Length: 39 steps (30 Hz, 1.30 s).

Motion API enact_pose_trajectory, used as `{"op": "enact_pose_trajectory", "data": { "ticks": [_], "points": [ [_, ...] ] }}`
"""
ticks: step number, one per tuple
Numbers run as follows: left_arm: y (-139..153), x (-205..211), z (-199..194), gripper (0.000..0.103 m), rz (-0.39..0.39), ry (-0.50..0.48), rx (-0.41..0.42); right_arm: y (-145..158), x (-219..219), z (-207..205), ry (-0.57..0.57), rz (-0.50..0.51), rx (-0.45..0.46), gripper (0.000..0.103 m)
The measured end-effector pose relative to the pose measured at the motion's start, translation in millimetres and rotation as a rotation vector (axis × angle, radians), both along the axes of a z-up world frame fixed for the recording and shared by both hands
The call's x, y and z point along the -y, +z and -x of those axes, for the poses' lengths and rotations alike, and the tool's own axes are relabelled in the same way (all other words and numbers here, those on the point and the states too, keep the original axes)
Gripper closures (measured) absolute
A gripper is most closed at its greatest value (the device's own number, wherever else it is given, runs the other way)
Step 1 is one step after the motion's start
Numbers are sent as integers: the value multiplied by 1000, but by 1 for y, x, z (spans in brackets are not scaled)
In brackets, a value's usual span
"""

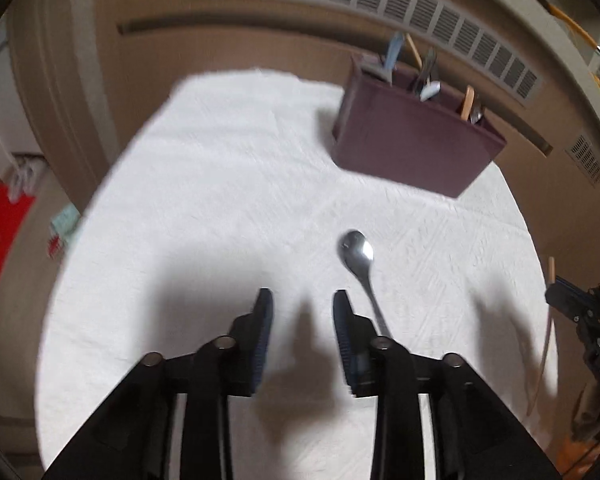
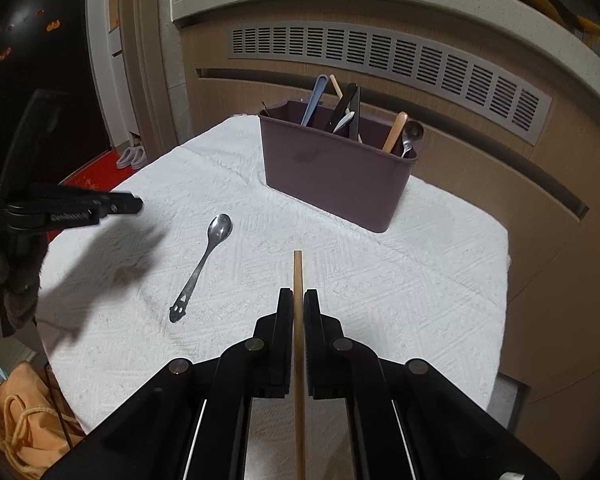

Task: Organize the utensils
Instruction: 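Lift the spoon and chopstick over the purple caddy with both grippers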

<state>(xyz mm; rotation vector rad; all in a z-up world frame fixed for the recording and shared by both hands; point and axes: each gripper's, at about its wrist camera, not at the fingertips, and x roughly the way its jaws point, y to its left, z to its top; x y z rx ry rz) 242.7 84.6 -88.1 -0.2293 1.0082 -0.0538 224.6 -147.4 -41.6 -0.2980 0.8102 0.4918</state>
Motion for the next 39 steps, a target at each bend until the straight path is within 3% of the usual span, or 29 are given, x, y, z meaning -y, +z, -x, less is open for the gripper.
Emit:
{"op": "enact_pose_trajectory", "data": {
  "ticks": [2,4,7,9,12,14,15,18,23,29,39],
  "points": [
    [-9,13,-14,59,18,-25,-24,-6,-1,-8,-9,-9,-21,99],
    [-18,29,-31,49,-12,-25,-42,-9,0,-13,-16,-17,-32,99],
    [-31,46,-53,49,-82,18,-74,-9,3,-16,-27,-23,-34,99],
    [-32,55,-60,49,-151,35,-55,-7,6,-15,-31,-30,-27,99],
    [-35,64,-61,49,-189,32,-31,-6,8,-13,-37,-38,-19,99],
    [-36,67,-58,56,-207,19,5,-6,9,-12,-43,-46,-20,99],
    [-36,69,-54,73,-216,6,30,-7,10,-13,-48,-51,-21,99],
    [-34,68,-37,74,-215,-6,70,-8,12,-11,-62,-67,-28,99],
    [-13,62,5,74,-186,-24,188,0,14,1,-75,-79,-9,99],
    [32,68,70,74,-250,-57,390,20,17,30,-90,-84,70,99],
    [97,69,113,74,-215,-95,570,67,15,71,-92,-104,219,99]
  ]
}}
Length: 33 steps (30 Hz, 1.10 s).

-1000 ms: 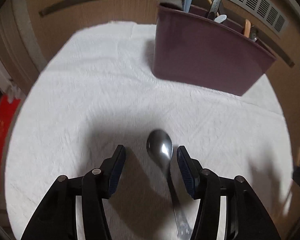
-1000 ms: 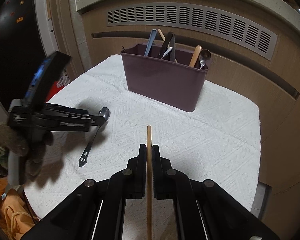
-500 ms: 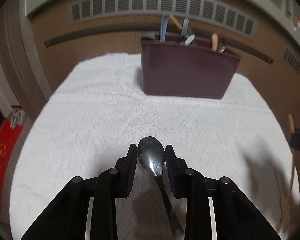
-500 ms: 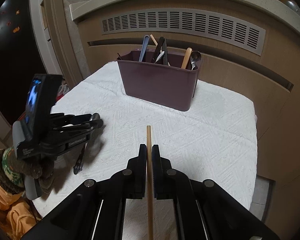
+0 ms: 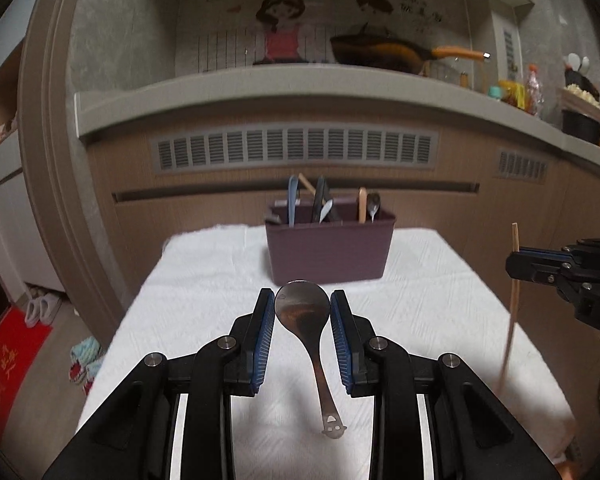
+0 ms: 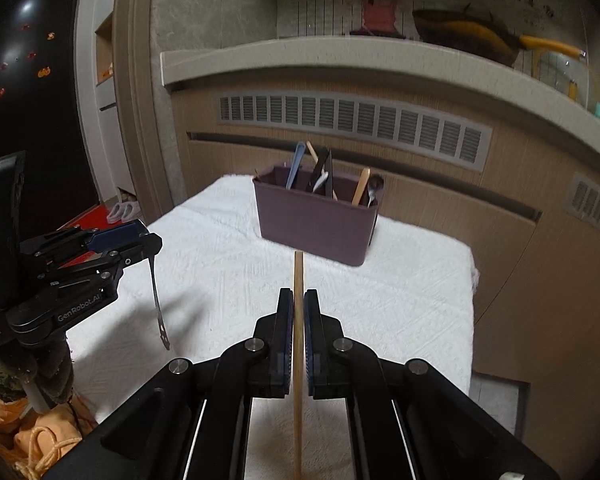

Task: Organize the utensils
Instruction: 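Lift the spoon and chopstick over the purple caddy with both grippers, then open both grippers to drop the spoon and chopstick into the caddy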

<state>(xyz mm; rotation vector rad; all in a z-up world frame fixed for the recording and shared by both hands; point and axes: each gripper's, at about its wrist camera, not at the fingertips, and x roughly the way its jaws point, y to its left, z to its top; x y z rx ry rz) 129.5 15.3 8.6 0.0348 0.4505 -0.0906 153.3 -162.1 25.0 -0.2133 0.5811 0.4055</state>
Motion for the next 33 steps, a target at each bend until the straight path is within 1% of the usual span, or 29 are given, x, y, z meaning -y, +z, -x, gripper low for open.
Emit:
{"op": "enact_pose_trajectory", "data": {
  "ticks": [4,7,8,12,15,17,20,24,28,33],
  "points": [
    [33,5,-4,74,-7,-30,64,31,-5,2,1,-1,92,99],
    [69,6,-19,74,-12,-46,121,63,-12,-5,6,-3,164,99],
    [81,6,-26,74,-10,-50,136,79,-15,-10,6,0,199,99],
    [126,4,-63,74,0,-72,187,126,-25,-35,2,-8,289,99],
    [144,5,-96,74,-9,-87,210,152,-32,-59,-12,-13,357,99],
    [152,6,-119,74,-13,-104,217,162,-33,-74,-19,-27,380,98],
    [155,7,-154,74,-24,-118,208,164,-36,-105,-26,-37,389,99],
    [147,10,-194,74,-39,-122,175,156,-37,-152,-45,-58,351,98],
    [121,13,-229,74,-37,-126,129,132,-35,-194,-60,-91,283,98],
    [72,13,-268,74,-23,-143,23,82,-38,-235,-77,-95,159,98]
  ]
}}
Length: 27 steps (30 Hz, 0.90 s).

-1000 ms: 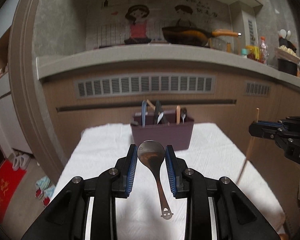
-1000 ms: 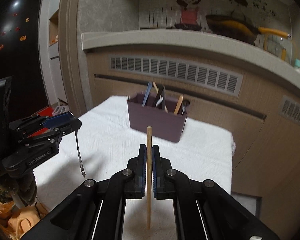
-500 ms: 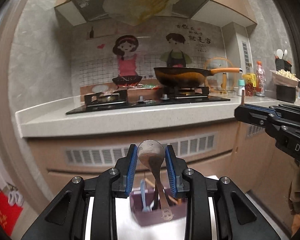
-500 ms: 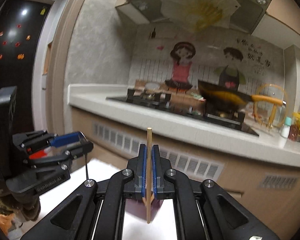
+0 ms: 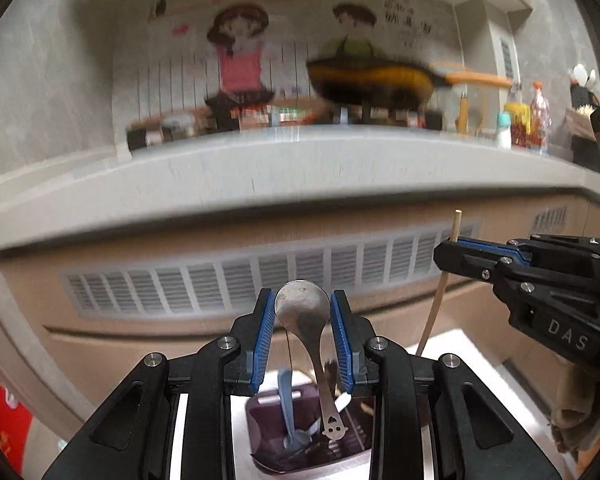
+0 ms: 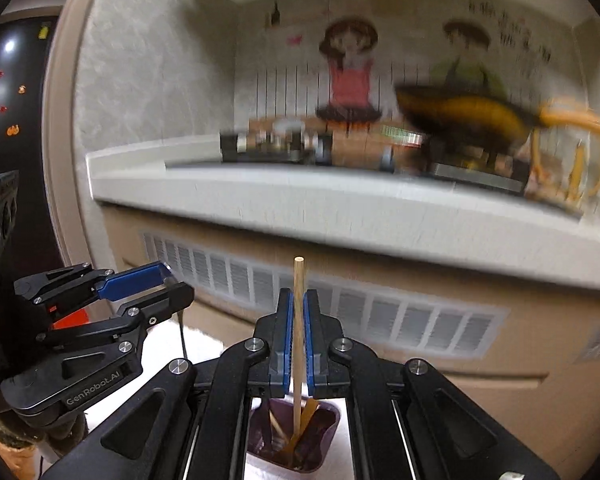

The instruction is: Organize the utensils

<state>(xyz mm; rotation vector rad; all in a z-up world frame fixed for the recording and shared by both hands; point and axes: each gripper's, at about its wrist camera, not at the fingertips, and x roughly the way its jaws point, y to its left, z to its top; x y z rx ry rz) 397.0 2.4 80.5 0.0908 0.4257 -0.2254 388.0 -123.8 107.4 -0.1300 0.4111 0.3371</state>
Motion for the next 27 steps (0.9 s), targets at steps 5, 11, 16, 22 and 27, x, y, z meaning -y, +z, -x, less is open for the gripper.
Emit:
{"op": "enact_pose_trajectory", "data": {
  "ticks": [5,11,16,22,27],
  "points": [
    [-56,-6,-33,74,39,6,-143,-50,-2,-30,3,-21,-147,98],
    [-96,-16,-47,70,102,5,-234,-95,-2,-42,-15,-27,-258,97],
    [-87,-29,-25,42,132,35,-182,-102,2,-27,-67,-13,-240,75],
    [-65,-28,38,14,85,79,-90,-91,13,26,-142,-17,-164,54],
    [-61,-28,110,0,59,121,-54,-88,16,86,-181,7,-103,32]
  ]
}}
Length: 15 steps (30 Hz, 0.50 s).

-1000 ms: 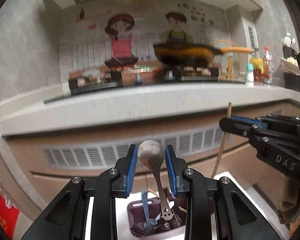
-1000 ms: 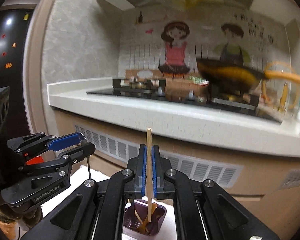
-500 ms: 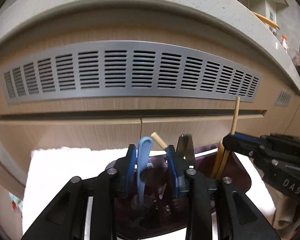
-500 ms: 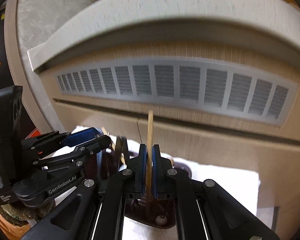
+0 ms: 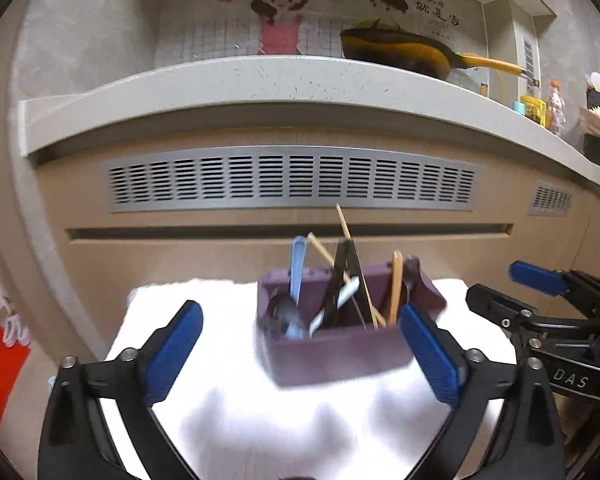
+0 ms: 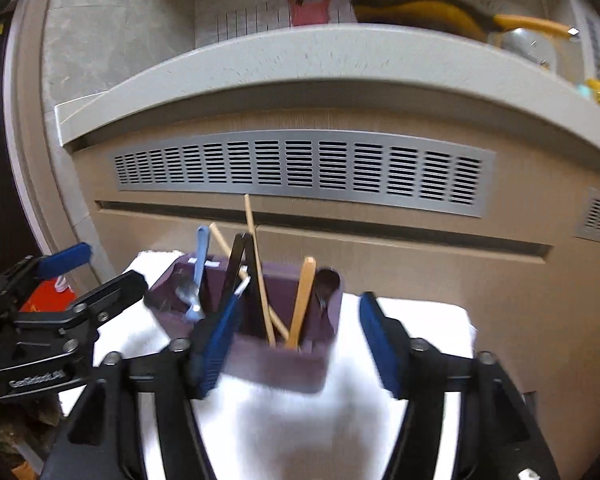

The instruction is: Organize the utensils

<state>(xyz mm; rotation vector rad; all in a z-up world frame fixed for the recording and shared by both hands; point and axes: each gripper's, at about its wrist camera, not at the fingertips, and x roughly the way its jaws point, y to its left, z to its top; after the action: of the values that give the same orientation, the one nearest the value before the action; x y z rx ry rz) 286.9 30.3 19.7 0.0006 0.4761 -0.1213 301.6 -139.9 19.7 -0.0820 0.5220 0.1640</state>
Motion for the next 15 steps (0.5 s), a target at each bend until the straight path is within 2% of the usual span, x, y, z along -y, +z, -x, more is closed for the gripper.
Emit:
{"op": "enact_pose_trajectory", "data": {
  "ticks": [7,9,12,15],
  "points": [
    [-18,-1,109,0,-23,69,-16,-10,3,95,-15,-19,19,24],
    [-24,1,139,0,-31,87,-6,-13,5,128,-22,-23,37,14],
    [-28,7,172,0,-49,109,13,-20,7,165,-53,-9,67,7],
    [-28,13,194,0,-54,88,27,-26,11,188,-89,-16,73,3]
  ]
}}
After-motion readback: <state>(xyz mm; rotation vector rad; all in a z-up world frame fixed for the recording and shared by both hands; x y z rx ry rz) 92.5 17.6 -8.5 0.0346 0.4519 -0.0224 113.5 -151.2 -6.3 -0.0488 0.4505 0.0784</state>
